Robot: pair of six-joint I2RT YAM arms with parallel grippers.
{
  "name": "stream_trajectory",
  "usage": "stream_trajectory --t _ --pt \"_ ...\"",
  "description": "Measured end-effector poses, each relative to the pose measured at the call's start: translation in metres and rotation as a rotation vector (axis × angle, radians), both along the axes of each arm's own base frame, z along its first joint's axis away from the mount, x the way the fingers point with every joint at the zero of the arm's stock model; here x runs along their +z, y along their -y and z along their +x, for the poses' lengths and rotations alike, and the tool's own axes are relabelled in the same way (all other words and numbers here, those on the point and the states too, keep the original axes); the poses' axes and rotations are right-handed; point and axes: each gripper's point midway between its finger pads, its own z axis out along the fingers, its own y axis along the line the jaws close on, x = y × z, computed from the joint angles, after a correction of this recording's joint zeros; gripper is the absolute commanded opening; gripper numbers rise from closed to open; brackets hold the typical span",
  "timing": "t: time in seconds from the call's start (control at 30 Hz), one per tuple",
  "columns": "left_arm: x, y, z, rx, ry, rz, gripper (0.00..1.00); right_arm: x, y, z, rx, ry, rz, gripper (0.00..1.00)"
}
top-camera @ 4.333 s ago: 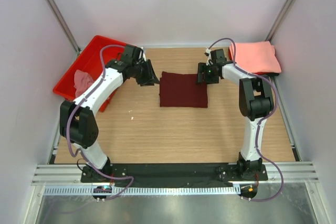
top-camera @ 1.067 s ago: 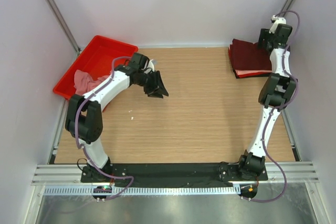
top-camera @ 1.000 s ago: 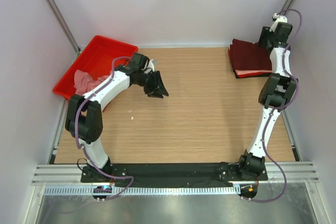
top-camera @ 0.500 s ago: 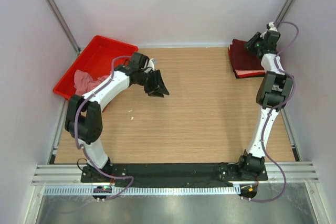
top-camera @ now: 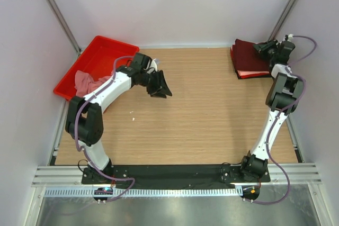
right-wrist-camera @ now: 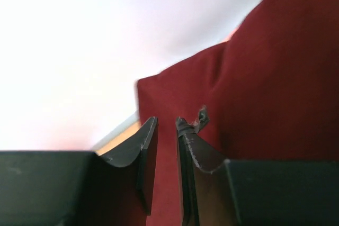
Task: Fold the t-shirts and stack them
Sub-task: Neatly place the folded tshirt to the corner
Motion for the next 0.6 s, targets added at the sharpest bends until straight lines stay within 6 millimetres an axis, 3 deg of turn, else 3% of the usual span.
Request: stream_trajectory --t 0.17,0.37,0.6 --pt "0.001 0.002 -0.002 -0.006 0.005 0.001 0.40 0.013 -0.018 -0.012 -0.041 0.089 0.260 0.20" --pt "0.003 0.008 -0.006 -0.024 0.013 -0.003 0.39 0.018 -0.021 -0.024 -0.096 0.179 0.488 0.15" --pt "0.004 0.010 -0.008 -0.030 0.017 -0.005 0.40 0.023 -0.024 -0.035 -0.104 0.243 0.614 0.15"
